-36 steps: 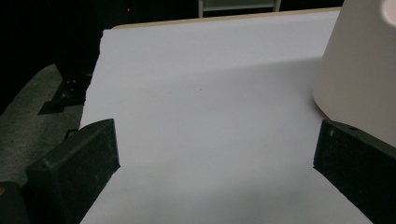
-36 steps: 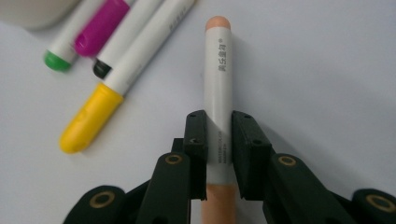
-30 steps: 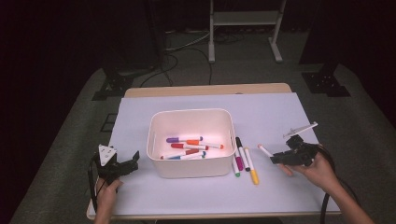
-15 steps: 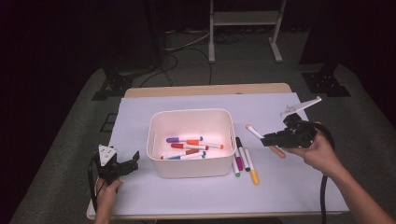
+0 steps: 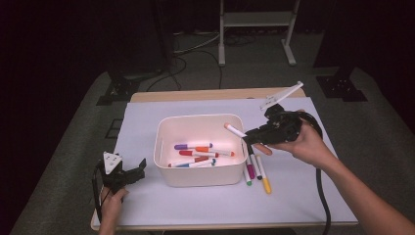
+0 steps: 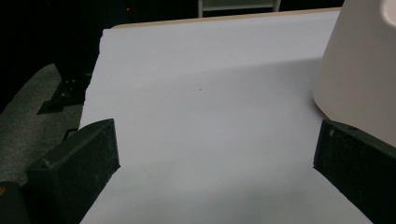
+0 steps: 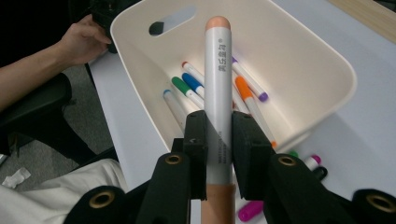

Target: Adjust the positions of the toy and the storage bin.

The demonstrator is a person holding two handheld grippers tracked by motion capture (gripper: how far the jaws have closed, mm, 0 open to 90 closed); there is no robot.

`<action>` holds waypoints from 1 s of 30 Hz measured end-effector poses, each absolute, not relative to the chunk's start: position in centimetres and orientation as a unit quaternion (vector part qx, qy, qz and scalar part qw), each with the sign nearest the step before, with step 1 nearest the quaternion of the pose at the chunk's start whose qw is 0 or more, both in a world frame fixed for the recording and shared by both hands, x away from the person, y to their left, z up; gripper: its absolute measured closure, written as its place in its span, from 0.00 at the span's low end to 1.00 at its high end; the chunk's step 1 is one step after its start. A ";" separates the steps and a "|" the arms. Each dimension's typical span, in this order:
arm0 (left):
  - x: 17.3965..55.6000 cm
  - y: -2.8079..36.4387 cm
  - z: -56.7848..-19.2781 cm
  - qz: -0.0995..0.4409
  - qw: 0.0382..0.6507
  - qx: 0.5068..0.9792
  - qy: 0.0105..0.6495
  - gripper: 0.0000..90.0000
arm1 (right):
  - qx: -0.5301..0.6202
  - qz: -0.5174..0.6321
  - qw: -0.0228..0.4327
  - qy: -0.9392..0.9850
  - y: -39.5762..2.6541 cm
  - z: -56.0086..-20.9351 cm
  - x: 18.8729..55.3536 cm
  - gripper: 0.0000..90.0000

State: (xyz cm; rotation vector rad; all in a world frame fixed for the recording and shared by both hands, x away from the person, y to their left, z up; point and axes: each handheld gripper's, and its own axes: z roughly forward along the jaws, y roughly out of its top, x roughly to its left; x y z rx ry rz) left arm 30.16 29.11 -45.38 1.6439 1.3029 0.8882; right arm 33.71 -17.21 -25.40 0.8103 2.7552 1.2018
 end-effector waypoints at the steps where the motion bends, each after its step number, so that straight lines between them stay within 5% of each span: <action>1: 30.2 29.1 -45.4 0.354 0.419 0.656 0.519 0.00 | 0.260 0.386 0.014 0.885 -17.2 -25.4 33.7 0.85; 30: 30.1 29.1 -45.4 0.353 0.420 0.656 0.518 0.00 | 0.157 0.334 -0.065 0.927 -4.7 -31.0 37.1 0.84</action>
